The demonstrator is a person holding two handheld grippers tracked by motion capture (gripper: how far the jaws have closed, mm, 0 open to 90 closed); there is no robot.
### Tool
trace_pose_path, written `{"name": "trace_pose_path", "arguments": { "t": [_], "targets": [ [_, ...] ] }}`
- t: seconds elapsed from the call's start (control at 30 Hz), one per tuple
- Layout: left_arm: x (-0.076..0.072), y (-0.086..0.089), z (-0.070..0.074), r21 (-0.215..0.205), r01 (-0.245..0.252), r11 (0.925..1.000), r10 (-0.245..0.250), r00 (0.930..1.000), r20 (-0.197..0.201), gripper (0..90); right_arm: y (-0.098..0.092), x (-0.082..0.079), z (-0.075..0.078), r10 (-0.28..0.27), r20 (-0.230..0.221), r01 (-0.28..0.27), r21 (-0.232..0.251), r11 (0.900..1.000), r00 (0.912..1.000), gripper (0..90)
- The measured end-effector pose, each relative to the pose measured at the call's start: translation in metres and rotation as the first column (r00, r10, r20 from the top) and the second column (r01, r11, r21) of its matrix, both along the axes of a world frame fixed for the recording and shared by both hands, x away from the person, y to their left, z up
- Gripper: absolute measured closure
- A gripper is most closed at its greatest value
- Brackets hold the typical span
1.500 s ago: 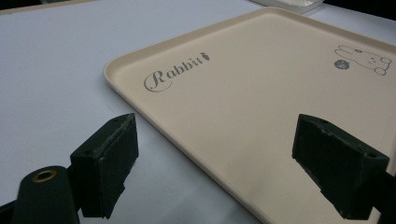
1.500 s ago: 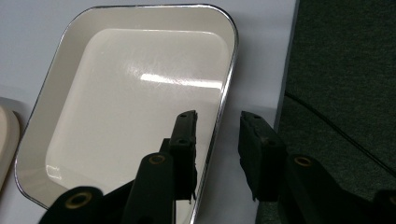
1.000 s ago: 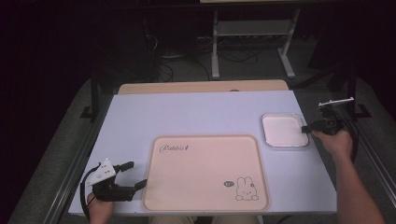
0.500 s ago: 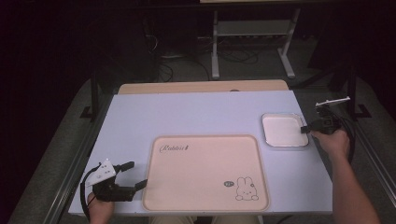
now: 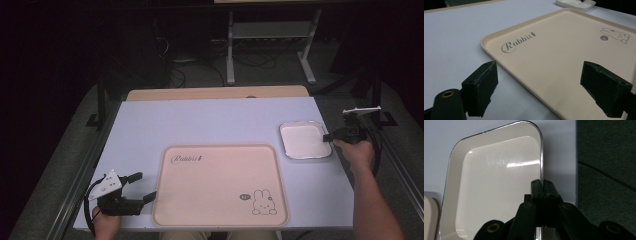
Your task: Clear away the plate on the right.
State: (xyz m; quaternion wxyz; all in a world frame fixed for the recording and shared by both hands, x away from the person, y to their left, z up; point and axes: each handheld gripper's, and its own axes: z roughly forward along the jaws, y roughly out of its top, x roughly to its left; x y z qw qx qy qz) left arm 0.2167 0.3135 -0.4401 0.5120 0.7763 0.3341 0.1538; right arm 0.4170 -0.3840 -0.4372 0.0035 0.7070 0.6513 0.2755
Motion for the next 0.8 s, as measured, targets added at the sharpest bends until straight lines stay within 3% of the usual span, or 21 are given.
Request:
{"name": "trace_pose_path", "arguments": {
  "t": [0.3,0.8],
  "targets": [
    [-0.001,0.001,0.002,-0.01,0.006,0.9999,-0.006,0.9999,0.01,14.0,-0.004,-0.01,-0.005,-0.039,-0.002,0.039,0.046,0.998,0.9992,88.5],
    [-0.003,0.003,0.004,-0.03,-0.003,0.9995,0.004,0.9997,0.025,13.9,-0.013,-0.026,0.008,-0.08,0.038,0.075,0.115,0.991,0.9961,88.5]
  ]
}}
